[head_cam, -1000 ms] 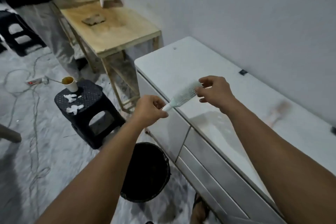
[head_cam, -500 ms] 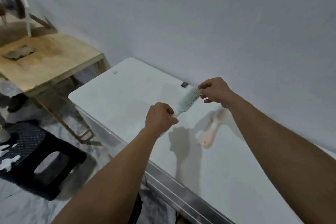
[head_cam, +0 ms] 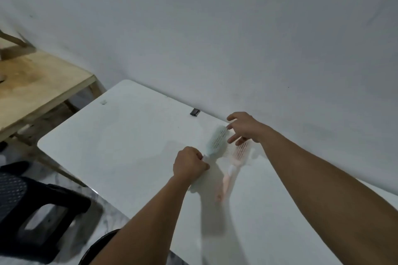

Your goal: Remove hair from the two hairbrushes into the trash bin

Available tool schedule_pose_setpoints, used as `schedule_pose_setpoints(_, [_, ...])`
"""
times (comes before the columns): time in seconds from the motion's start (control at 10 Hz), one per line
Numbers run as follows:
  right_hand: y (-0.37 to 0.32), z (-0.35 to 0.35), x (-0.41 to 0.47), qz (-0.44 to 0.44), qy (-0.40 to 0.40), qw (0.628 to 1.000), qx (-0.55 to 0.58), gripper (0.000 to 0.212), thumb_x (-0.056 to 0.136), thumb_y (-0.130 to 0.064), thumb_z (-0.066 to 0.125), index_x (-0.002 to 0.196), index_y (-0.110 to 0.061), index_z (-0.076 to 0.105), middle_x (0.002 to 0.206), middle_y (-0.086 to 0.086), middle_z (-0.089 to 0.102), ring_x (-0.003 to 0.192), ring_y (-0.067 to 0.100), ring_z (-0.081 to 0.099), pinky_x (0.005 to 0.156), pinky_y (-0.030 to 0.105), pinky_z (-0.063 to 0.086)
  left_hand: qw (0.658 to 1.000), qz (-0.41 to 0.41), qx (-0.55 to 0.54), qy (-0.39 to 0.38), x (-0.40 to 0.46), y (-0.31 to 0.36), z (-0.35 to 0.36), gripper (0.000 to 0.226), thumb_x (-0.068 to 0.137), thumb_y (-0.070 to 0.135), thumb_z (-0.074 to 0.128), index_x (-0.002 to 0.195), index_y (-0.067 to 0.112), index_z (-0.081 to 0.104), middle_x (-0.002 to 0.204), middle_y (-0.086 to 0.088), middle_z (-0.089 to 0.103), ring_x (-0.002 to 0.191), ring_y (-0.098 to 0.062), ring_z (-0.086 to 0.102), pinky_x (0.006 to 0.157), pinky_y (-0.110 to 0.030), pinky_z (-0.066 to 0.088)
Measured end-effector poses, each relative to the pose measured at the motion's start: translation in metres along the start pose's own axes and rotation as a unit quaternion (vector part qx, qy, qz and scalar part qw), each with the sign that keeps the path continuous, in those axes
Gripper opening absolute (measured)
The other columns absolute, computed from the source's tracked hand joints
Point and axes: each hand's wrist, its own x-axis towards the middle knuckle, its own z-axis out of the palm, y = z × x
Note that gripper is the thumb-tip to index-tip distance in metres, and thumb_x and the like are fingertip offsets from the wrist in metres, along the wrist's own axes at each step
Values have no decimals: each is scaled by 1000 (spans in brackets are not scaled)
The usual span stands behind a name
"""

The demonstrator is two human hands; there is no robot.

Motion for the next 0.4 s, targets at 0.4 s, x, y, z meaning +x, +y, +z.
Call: schedule_pose_setpoints(0.4, [22, -8, -15, 12, 97, 983, 152, 43, 93, -7, 48, 136, -8, 49, 133, 15, 53, 81, 28, 73, 68, 42, 61, 1000, 3, -3, 5, 10, -7, 10, 38, 67, 36, 85, 95, 14, 71, 93, 2, 66, 84, -17, 61, 69, -25, 43])
